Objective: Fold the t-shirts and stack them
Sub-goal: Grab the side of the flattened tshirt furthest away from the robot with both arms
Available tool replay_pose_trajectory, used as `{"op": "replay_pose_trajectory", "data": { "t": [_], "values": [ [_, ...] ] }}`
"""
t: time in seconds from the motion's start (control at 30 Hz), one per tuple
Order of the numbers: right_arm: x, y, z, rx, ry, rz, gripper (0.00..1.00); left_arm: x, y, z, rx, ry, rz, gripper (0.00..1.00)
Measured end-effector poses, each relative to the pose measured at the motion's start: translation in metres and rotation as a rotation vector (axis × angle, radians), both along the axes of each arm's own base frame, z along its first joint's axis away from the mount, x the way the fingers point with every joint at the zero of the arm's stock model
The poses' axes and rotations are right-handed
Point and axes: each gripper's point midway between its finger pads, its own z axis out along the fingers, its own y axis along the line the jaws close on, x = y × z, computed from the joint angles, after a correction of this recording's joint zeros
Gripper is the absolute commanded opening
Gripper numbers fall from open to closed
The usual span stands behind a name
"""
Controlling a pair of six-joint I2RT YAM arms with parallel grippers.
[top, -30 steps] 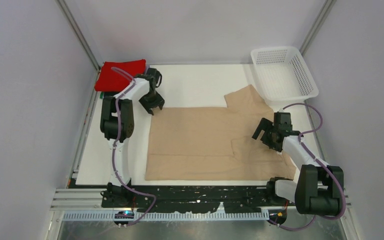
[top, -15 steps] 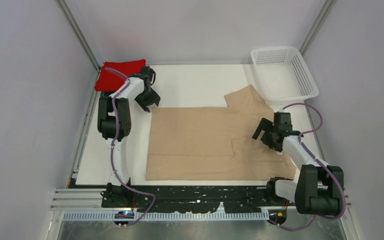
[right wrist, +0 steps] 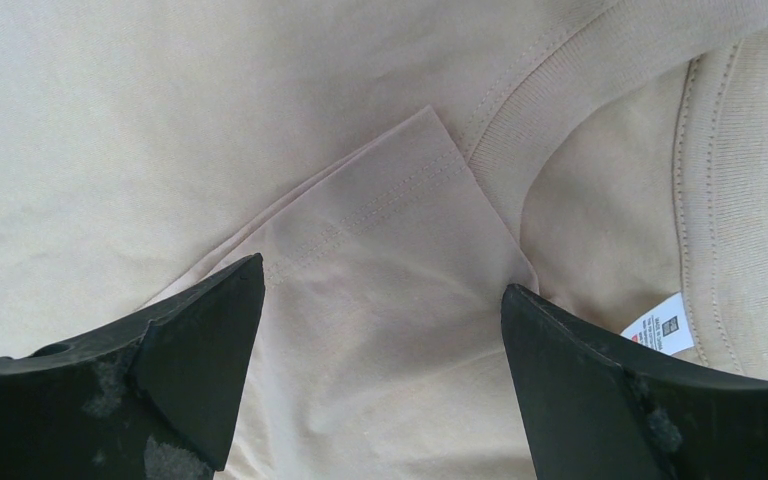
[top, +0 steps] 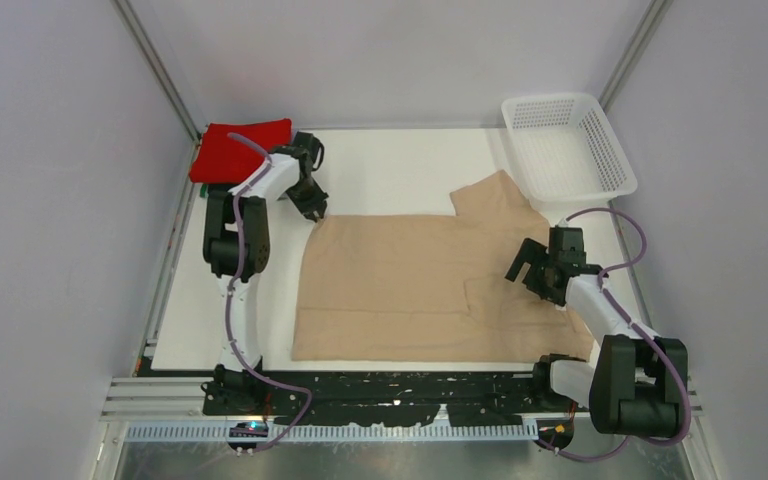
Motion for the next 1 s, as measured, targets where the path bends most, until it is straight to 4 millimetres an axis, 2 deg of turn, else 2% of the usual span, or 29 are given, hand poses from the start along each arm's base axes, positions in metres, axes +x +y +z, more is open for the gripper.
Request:
{"op": "replay_pose_trajectory", "data": {
  "t": [0.07, 0.47, 0.57, 0.67, 0.83, 1.0],
  "values": [
    [-0.002, 0.0, 0.0, 0.0, 0.001, -0.002, 0.95, 0.0, -0.002, 0.0, 0.002, 0.002, -0.013, 0.0],
    [-0.007, 0.0, 0.002, -0.004, 0.0, 0.005, 0.95, -0.002, -0.005, 0.0, 0.002, -0.022, -0.081, 0.0],
    [-0.006, 0.003, 0.006, 0.006, -0.017, 0.031, 0.95, -0.01, -0.004, 0.004, 0.001, -0.049, -0.117, 0.0],
    [-0.004, 0.008, 0.012, 0.024, -0.048, 0.054, 0.95, -0.016, -0.005, 0.019, 0.002, -0.086, -0.155, 0.0],
    [0.002, 0.016, 0.029, 0.026, -0.116, 0.099, 0.95, -0.014, -0.008, 0.048, 0.001, -0.174, -0.2, 0.0],
    [0.021, 0.03, 0.058, 0.001, -0.191, 0.162, 0.95, -0.02, -0.012, 0.042, -0.012, -0.174, -0.23, 0.0]
  ]
}}
